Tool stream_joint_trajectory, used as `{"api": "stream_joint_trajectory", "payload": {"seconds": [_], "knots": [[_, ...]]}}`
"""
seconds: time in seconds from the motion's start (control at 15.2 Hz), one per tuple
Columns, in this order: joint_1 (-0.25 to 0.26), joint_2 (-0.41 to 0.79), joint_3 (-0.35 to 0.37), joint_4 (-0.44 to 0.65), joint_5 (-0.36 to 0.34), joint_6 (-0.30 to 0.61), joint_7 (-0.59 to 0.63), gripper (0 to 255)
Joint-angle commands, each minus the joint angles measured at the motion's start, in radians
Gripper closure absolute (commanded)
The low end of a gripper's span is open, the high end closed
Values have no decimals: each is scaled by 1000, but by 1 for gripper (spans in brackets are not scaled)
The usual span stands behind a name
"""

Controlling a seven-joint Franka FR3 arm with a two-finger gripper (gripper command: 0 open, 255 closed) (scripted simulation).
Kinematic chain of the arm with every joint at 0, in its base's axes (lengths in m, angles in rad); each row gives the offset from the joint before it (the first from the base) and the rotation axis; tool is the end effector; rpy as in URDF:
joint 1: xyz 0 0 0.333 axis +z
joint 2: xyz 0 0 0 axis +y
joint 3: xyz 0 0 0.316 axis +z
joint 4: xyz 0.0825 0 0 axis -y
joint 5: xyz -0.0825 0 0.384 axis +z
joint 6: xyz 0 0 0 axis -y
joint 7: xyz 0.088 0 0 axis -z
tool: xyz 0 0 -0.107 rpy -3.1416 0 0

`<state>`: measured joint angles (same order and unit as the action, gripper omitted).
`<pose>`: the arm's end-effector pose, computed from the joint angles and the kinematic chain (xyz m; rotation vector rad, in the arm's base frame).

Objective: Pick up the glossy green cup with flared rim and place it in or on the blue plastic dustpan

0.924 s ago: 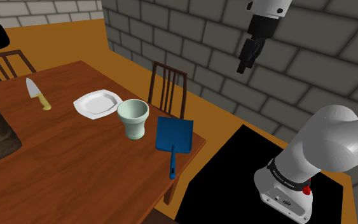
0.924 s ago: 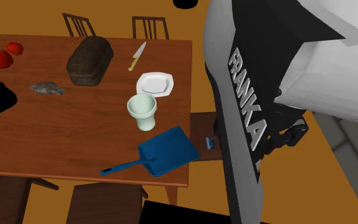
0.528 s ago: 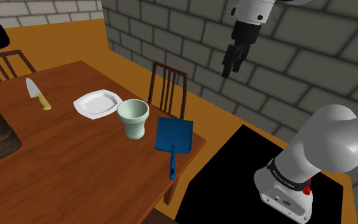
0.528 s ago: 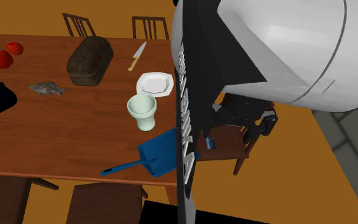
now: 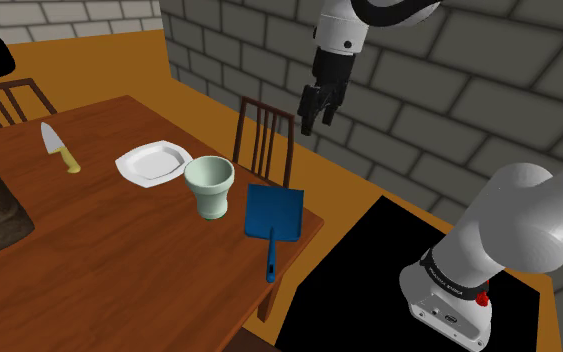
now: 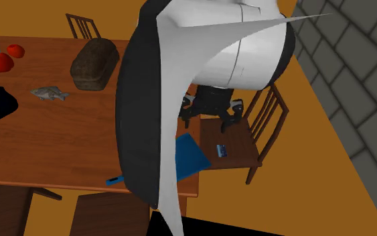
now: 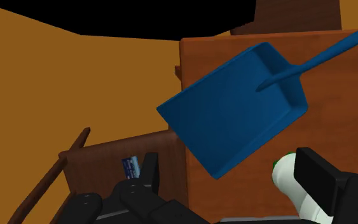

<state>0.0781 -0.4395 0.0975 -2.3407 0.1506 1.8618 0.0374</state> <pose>0.4057 0.0868 0.4966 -3.0408 -0.1246 0.0767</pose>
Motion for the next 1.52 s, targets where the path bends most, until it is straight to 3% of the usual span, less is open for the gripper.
{"api": "stream_joint_trajectory", "payload": {"seconds": [0.0,0.46,0.92,1.45], "knots": [[10,76,25,41,6,39,28,0],[46,316,102,194,-5,136,130,0],[93,571,152,408,-64,183,240,0],[102,614,154,355,-72,278,246,0]]}}
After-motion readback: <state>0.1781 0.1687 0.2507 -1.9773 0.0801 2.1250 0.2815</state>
